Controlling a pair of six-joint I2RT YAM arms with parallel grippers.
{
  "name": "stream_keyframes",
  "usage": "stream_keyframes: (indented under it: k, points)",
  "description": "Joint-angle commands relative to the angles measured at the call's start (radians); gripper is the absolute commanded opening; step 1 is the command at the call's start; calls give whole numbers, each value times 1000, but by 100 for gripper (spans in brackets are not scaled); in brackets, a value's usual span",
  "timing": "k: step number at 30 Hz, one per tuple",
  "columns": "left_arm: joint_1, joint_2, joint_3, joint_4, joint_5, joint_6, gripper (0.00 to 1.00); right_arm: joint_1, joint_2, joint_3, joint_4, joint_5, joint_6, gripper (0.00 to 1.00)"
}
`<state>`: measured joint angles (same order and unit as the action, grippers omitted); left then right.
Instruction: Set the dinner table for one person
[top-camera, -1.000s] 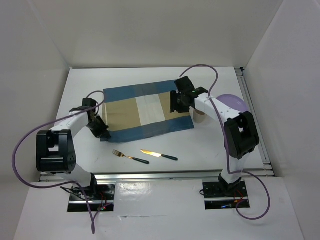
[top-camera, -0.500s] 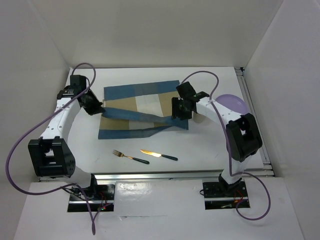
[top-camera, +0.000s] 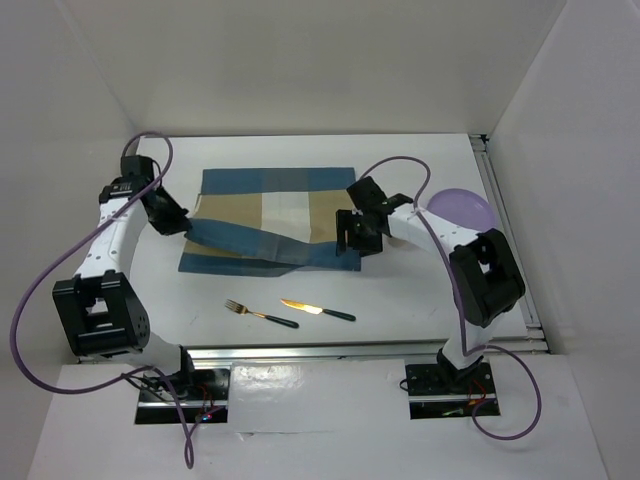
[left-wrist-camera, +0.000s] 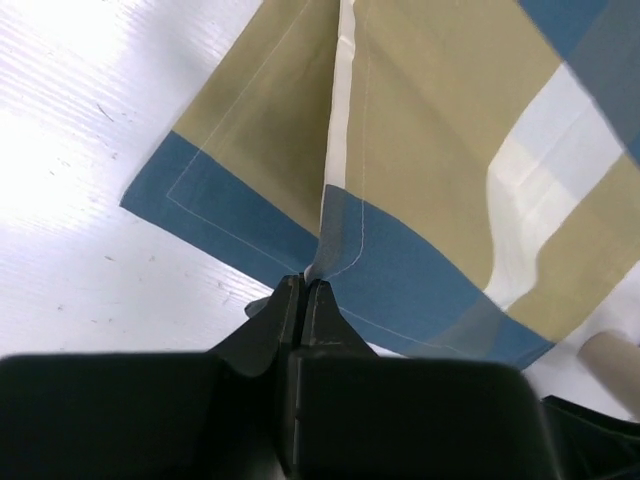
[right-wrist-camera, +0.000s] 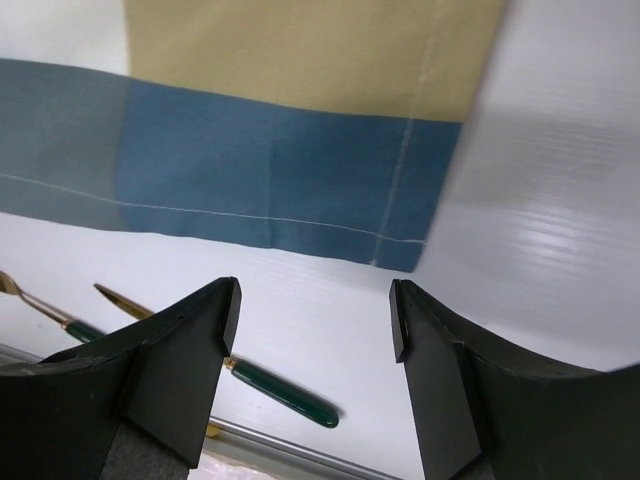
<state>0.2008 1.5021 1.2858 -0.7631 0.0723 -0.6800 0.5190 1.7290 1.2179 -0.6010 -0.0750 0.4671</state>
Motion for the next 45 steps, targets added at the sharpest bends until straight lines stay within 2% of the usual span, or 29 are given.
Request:
stream_keyframes:
  k: [1,3,5,8,12,15,20,24,27,31,33,35,36,40,45]
  points:
    - [11,44,-52,33,-3,27,24,21,-19,42,15,-14,13,73]
    - [11,44,-81,42,-54,27,60,30,-6,71,15,-14,13,73]
    - [32,53,-100,64,-83,4,88,30,4,83,15,-14,13,73]
    - [46,63,-112,81,-97,-18,90,41,14,94,24,-14,4,73]
    - [57,121,-134,107,-186,-32,89,41,14,115,24,-14,-5,73]
    - [66,210,-134,126,-201,-18,89,41,14,115,15,-14,-5,73]
    - [75,325,-111,136,-103,28,95,41,14,115,6,-3,-15,73]
    - [75,325,-144,179,-48,39,96,41,14,115,6,-3,-15,73]
    - [52,345,-157,191,-16,39,92,41,14,115,6,-3,-15,73]
    - [31,354,-167,200,14,39,73,41,14,124,6,-3,-15,73]
    - [31,325,-177,200,5,49,55,41,14,124,6,6,-15,73]
    - [31,313,-177,200,4,50,45,41,14,124,6,6,-15,73]
    - [31,299,-177,200,4,60,29,41,14,124,6,6,-15,73]
    - [31,258,-158,157,-6,60,1,41,14,115,6,6,-5,73]
    - [31,150,-131,94,-6,60,0,41,14,115,-3,17,-5,74]
